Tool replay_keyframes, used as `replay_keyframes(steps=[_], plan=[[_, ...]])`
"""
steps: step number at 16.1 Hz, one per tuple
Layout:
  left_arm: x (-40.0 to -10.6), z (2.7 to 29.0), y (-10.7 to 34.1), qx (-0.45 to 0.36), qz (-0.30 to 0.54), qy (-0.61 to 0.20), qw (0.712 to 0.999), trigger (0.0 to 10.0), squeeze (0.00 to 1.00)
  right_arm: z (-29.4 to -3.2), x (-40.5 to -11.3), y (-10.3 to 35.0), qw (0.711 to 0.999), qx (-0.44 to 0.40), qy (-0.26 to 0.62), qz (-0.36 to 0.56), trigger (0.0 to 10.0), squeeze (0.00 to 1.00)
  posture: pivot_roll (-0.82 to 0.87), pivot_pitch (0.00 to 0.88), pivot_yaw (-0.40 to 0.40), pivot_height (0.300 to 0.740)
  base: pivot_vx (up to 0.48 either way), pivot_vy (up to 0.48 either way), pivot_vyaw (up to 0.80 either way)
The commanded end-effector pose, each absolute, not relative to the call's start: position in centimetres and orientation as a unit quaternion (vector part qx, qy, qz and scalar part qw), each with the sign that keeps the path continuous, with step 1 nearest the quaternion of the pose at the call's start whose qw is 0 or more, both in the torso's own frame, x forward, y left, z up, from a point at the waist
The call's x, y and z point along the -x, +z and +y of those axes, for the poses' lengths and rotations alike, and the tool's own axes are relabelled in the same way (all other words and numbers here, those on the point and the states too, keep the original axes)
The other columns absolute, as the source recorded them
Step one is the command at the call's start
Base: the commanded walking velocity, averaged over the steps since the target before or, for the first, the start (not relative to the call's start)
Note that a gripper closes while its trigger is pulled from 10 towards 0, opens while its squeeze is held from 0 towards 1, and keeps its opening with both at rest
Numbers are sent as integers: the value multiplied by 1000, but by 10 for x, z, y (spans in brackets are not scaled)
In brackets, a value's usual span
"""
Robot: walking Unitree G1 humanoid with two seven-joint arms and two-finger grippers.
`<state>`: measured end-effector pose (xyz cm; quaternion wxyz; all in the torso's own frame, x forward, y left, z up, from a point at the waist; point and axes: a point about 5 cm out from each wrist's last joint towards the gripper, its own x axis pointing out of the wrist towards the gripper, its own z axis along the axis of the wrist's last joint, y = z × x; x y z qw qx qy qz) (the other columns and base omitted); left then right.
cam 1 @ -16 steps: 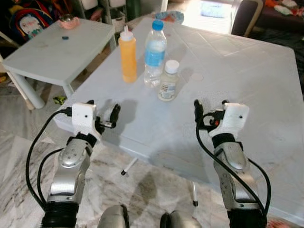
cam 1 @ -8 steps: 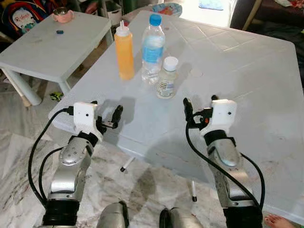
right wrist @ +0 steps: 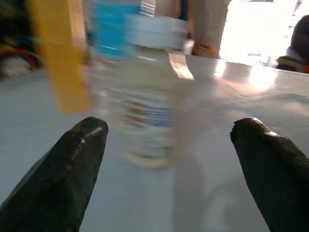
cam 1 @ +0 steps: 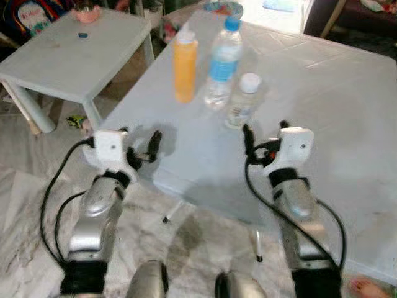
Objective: Restocking fridge
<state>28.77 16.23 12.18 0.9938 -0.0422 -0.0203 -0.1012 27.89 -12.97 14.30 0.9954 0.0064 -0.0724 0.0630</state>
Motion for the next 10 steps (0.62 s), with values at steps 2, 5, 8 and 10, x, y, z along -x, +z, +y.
replay_keyframes(steps=[2,5,8,10], plan=[[-290,160,124,39,-26,-104,993,10000,0,-134,-275,142,995,-1,58,-77,10000,0,-30,130,-14,740,0,480,0],[-290,156,125,41,-35,-111,992,10000,0,-129,-276,140,995,-12,77,-68,10000,0,-35,130,-17,740,0,462,0],[-292,156,124,42,-35,-113,992,10000,0,-127,-278,141,994,-2,84,-72,10000,0,-35,135,-14,740,0,435,-467],[-294,166,132,34,-45,-97,994,10000,0,-127,-281,151,992,5,85,-90,10000,0,-50,171,-13,740,0,373,0]])
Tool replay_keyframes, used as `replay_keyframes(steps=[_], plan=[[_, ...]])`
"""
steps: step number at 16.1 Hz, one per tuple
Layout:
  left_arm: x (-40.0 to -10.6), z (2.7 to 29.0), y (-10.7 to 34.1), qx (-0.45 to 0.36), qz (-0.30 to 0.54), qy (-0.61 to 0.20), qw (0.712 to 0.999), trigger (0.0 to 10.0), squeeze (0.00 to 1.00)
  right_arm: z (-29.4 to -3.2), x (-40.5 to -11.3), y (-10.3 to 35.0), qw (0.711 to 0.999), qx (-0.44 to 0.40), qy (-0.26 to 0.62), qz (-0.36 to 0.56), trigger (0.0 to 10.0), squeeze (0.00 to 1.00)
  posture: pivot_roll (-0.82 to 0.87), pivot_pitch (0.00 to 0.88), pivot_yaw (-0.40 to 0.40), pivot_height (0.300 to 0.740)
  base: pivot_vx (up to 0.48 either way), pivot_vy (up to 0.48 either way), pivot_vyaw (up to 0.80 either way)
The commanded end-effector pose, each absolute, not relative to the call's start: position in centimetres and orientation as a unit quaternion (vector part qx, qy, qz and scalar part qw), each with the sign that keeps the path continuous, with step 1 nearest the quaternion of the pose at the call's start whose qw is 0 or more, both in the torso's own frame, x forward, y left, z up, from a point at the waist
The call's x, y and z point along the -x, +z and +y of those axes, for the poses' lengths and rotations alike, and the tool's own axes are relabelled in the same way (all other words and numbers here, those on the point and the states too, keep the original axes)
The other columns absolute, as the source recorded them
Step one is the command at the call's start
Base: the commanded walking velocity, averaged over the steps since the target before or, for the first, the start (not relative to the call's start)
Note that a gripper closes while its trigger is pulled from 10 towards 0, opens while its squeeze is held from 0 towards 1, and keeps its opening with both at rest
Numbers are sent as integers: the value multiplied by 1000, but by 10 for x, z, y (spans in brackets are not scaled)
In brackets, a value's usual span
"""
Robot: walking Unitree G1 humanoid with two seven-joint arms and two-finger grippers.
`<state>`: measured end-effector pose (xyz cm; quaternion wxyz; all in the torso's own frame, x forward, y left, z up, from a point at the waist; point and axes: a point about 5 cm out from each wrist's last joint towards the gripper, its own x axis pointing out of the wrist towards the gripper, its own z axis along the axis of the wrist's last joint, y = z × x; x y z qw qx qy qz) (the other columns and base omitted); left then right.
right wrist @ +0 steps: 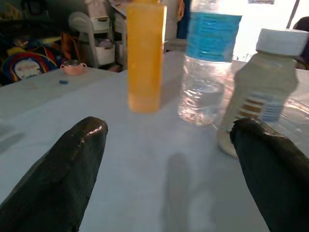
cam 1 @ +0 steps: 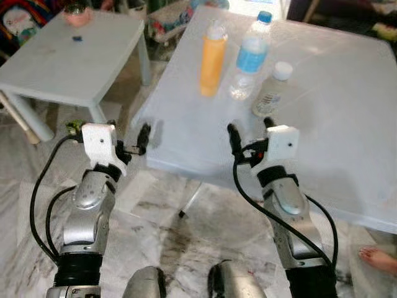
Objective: Restocking fridge
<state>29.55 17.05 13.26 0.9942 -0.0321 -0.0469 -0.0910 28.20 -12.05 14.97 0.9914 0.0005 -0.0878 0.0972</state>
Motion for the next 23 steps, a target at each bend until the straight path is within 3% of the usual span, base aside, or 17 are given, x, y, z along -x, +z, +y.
replay_keyframes(steps=[1,7,16,23], plan=[[-295,167,134,27,-47,-97,994,10000,0,-127,-281,153,992,7,87,-94,10000,0,-49,178,-15,740,0,0,0],[-283,189,110,68,21,-88,994,10000,0,-122,-281,154,991,14,91,-101,10000,0,-38,167,-13,740,0,0,-400],[-297,178,152,105,-75,-71,989,10000,0,-125,-283,161,988,10,82,-128,10000,0,-34,129,-9,740,91,0,0],[-299,169,148,95,-71,-89,989,10000,0,-124,-284,158,989,5,81,-126,10000,0,-31,125,-4,740,330,0,0]])
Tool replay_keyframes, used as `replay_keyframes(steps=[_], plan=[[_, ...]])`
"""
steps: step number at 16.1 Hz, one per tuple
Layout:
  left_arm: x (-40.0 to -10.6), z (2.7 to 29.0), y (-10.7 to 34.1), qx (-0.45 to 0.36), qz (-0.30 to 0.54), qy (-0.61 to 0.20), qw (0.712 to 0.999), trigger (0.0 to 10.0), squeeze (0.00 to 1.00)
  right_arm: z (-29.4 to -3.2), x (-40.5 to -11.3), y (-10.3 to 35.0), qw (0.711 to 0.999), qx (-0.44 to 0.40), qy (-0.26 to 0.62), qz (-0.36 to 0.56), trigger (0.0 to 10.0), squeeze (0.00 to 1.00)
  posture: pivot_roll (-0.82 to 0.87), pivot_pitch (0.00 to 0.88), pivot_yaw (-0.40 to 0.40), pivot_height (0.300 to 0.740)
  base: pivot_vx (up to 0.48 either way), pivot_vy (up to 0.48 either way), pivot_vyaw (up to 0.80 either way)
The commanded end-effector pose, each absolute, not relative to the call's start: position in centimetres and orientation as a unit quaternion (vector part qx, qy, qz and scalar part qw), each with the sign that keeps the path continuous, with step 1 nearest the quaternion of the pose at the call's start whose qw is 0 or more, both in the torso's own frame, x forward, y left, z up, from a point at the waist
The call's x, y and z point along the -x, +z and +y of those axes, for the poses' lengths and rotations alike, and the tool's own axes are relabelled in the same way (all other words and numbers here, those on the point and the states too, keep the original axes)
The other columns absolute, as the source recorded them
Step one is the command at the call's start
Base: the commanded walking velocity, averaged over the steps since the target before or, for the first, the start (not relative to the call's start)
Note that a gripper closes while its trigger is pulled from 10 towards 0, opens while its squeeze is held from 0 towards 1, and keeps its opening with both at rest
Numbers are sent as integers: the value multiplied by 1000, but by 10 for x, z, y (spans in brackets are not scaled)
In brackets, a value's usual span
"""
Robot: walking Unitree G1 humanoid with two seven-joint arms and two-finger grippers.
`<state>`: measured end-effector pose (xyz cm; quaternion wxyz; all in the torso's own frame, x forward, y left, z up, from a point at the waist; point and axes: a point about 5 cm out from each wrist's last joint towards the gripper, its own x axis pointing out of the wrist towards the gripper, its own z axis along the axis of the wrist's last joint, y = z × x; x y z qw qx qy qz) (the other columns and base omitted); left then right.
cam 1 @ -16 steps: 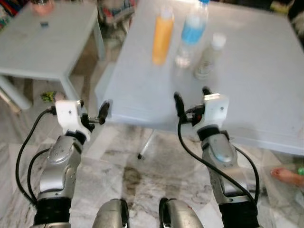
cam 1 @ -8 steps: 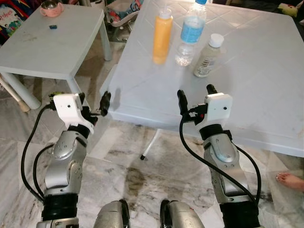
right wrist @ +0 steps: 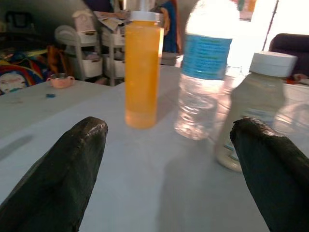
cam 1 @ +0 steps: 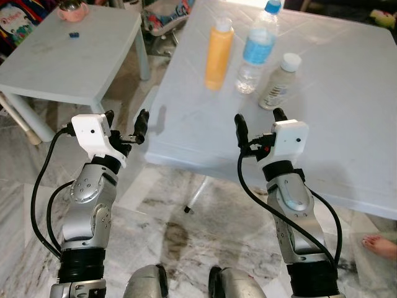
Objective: Restocking fridge
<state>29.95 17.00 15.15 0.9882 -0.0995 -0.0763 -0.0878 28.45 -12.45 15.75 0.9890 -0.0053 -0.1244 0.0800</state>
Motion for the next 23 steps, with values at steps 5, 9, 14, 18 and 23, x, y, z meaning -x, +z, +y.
replay_keyframes(steps=[5,9,14,18,23], plan=[[-299,167,148,94,-71,-93,989,10000,0,-122,-282,156,988,9,95,-124,10000,0,-34,129,-5,740,448,0,0],[-294,169,137,73,-44,-114,990,10000,0,-120,-279,153,986,17,112,-121,10000,0,-35,133,-7,740,189,0,0],[-292,186,135,45,-37,-79,995,10000,0,-118,-278,152,985,31,116,-124,10000,0,-29,142,-9,740,0,0,0],[-284,178,130,45,-32,-81,995,10000,0,-119,-286,162,981,55,114,-148,10000,0,-23,146,-11,740,0,0,0],[-285,168,131,49,-36,-83,995,10000,0,-123,-301,183,971,100,98,-194,10000,0,-18,147,-7,740,0,0,0]])
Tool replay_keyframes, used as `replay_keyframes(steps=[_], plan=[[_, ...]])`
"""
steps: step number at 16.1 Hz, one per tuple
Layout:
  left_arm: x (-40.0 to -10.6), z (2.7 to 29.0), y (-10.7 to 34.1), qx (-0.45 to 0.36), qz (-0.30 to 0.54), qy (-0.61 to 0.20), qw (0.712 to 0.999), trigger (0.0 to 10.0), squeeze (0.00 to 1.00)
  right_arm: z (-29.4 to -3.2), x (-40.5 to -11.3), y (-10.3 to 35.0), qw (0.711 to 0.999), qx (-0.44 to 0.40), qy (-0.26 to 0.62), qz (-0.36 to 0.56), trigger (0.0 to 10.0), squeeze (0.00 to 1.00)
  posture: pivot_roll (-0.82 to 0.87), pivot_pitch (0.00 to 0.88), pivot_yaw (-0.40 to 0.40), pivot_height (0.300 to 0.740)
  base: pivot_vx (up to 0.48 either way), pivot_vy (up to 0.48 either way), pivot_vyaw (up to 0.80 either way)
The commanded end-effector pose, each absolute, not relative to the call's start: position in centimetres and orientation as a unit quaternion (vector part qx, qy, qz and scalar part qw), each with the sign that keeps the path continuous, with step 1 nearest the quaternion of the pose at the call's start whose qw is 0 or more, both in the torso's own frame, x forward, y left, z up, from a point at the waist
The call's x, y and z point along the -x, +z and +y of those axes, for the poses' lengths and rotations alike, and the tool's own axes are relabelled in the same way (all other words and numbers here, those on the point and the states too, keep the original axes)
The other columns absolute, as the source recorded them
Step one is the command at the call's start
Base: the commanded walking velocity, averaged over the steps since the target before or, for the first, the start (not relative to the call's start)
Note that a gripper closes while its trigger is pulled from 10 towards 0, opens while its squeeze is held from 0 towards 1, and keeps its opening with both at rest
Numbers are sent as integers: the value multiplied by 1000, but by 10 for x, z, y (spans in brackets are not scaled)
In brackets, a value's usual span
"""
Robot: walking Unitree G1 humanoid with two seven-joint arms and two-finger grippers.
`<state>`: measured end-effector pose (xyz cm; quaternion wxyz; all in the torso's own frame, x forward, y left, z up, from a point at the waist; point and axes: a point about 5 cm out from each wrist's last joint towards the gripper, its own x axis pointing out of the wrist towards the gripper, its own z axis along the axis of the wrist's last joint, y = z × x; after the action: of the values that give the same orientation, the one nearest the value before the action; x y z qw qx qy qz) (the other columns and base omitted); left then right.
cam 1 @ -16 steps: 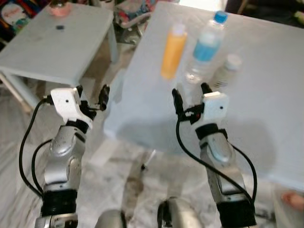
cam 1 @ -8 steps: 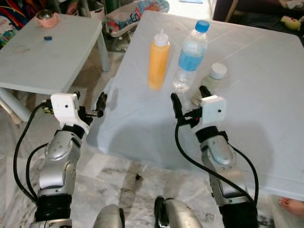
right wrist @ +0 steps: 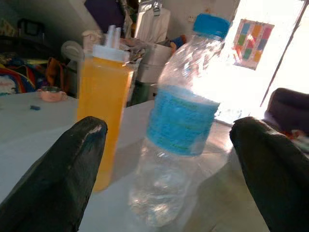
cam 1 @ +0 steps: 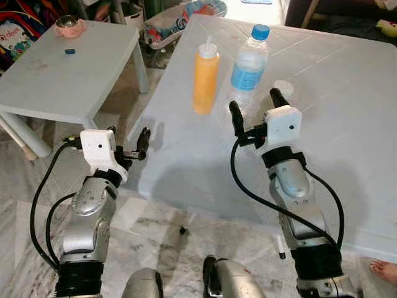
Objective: Restocking fridge
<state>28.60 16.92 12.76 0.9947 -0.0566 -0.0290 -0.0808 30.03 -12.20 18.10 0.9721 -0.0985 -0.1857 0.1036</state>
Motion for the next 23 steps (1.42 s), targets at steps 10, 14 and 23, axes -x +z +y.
replay_keyframes(steps=[10,14,23], plan=[[-283,166,131,47,-35,-85,995,10000,0,-140,-323,231,948,152,45,-276,10000,0,-10,156,-4,740,0,0,0],[-283,167,131,37,-35,-87,995,10000,0,-149,-335,243,952,125,32,-279,10000,0,12,164,4,740,0,0,0],[-281,170,133,13,-33,-95,995,10000,0,-147,-367,265,956,60,65,-281,10000,0,52,170,23,740,0,0,0]])
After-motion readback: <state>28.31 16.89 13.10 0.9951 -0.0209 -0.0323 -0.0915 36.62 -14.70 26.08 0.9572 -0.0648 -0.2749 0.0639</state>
